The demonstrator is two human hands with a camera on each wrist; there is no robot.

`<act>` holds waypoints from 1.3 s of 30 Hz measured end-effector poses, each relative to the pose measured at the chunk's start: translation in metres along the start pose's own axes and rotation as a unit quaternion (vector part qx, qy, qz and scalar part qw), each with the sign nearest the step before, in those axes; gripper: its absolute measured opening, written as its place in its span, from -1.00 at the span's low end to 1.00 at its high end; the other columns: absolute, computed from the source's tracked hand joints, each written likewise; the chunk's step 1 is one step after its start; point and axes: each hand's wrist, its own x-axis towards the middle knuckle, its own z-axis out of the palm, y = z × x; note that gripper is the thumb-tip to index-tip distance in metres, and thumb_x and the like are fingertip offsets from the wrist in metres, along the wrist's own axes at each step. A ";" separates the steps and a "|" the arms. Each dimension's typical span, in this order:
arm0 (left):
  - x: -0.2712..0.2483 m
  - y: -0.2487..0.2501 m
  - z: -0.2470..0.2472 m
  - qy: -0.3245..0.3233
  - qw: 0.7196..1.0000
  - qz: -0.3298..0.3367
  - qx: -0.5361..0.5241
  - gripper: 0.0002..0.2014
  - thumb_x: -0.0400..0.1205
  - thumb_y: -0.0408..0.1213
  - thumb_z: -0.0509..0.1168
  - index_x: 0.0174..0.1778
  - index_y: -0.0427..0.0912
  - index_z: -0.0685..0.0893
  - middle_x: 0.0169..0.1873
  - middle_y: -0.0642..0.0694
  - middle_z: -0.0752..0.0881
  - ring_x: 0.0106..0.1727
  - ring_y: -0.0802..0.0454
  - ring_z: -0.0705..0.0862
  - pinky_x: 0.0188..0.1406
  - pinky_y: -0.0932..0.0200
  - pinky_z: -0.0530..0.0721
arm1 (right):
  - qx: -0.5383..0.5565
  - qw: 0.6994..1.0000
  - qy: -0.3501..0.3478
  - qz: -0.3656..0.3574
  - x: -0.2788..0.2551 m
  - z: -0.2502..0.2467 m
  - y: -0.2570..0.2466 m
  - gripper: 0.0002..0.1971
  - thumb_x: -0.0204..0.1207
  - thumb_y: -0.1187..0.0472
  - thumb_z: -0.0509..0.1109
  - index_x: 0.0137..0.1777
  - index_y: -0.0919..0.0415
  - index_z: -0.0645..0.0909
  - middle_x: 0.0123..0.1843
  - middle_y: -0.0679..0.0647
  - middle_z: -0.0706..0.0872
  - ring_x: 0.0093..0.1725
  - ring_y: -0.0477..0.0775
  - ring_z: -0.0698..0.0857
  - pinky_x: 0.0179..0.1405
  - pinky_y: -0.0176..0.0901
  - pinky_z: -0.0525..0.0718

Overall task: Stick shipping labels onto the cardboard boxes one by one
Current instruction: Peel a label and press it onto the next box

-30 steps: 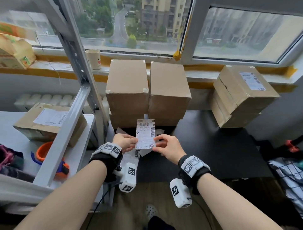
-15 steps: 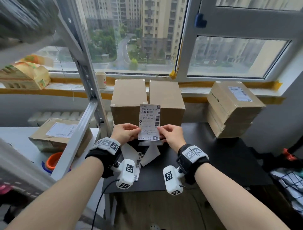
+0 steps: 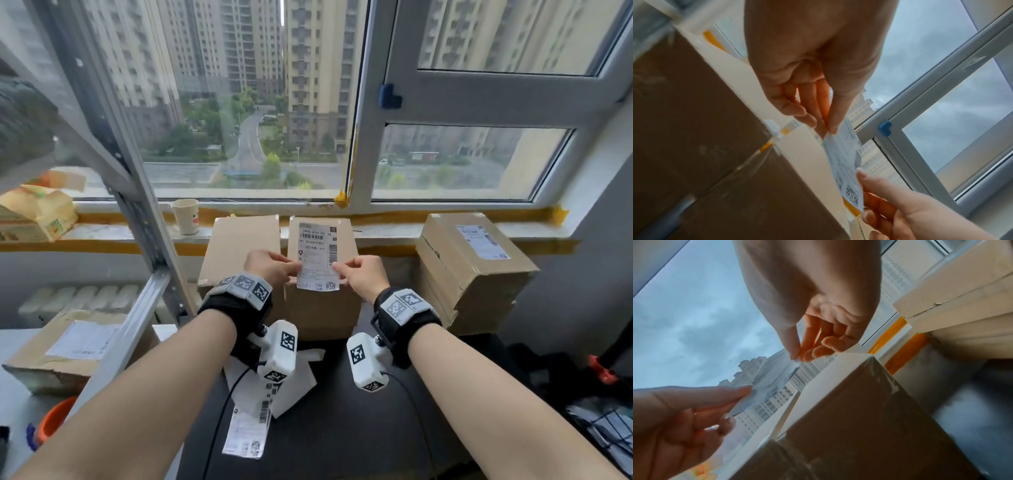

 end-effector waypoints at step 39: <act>0.104 0.025 0.065 0.024 0.947 -0.039 0.319 -0.72 0.39 -0.16 0.56 -0.12 -0.25 0.73 -0.15 -0.14 0.78 -0.10 -0.05 0.73 -0.27 0.12 0.66 | -0.312 0.944 -0.105 0.000 0.115 0.000 0.005 -0.71 0.48 0.09 0.34 -0.43 0.08 0.40 -0.13 0.14 0.68 -0.14 0.19 0.63 -0.23 -0.15 0.50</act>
